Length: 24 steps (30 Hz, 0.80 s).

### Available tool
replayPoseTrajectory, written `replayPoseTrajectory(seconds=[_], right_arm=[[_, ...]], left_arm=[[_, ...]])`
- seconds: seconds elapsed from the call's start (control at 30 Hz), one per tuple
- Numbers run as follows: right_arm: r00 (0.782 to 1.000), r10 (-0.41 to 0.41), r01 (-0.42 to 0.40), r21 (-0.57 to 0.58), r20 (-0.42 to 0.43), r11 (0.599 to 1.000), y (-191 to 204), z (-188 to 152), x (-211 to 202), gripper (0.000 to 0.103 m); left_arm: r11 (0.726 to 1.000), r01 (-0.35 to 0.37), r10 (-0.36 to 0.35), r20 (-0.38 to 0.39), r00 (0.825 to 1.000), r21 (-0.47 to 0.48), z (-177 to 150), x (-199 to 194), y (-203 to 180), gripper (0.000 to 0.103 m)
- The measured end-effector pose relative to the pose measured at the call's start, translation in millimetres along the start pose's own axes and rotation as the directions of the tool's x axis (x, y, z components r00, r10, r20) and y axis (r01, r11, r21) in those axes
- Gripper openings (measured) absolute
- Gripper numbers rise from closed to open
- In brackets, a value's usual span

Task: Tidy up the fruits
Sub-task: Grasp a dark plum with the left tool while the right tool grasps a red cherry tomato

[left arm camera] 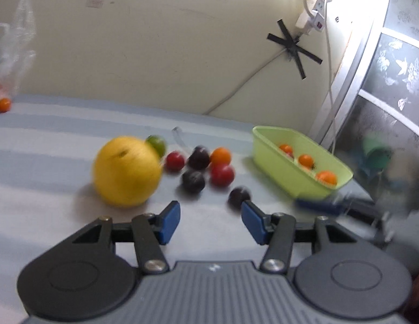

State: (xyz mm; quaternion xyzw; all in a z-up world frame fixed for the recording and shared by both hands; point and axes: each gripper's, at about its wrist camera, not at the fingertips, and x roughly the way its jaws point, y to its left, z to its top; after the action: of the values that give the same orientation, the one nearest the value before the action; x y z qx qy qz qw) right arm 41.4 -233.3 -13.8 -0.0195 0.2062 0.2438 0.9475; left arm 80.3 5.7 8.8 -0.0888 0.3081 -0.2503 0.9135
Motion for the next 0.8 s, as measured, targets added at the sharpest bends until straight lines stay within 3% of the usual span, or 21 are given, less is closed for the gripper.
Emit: replayPoseTrajectory(seconds=[0.13, 0.3, 0.4, 0.47, 0.6, 0.7, 0.8], right_arm=[[0.995, -0.008, 0.005, -0.031, -0.103, 0.999, 4.8, -0.4, 23.1, 0.050], [0.992, -0.010, 0.006, -0.035, -0.124, 0.999, 5.8, 9.9, 42.8, 0.050], [0.990, -0.011, 0.005, -0.046, -0.140, 0.999, 3.8, 10.5, 54.0, 0.048], [0.987, -0.012, 0.004, -0.050, -0.158, 0.999, 2.6, 10.2, 61.0, 0.041], [0.988, 0.004, -0.007, -0.020, -0.156, 1.000, -4.1, 11.3, 65.0, 0.041], [0.987, 0.005, -0.006, -0.009, -0.158, 1.000, -8.0, 9.9, 65.8, 0.041], [0.987, 0.019, -0.018, 0.008, -0.161, 1.000, -10.7, 10.1, 68.2, 0.041]], left_arm=[[0.998, -0.051, 0.051, -0.010, 0.999, 0.025, 13.9, 28.2, -6.6, 0.051], [0.992, -0.116, 0.116, 0.004, 0.993, 0.057, 19.8, 47.7, -6.9, 0.049], [0.992, -0.106, 0.108, -0.033, 0.994, 0.062, 20.8, 58.8, -6.4, 0.046], [0.989, -0.127, 0.130, -0.037, 0.991, 0.075, 19.2, 61.9, -6.9, 0.046], [0.990, -0.120, 0.122, -0.034, 0.992, 0.073, 17.8, 62.4, -4.4, 0.046], [0.989, -0.135, 0.137, -0.025, 0.990, 0.059, 17.0, 61.6, 1.8, 0.028], [0.993, -0.113, 0.114, -0.023, 0.993, 0.036, 15.6, 56.1, 4.8, 0.027]])
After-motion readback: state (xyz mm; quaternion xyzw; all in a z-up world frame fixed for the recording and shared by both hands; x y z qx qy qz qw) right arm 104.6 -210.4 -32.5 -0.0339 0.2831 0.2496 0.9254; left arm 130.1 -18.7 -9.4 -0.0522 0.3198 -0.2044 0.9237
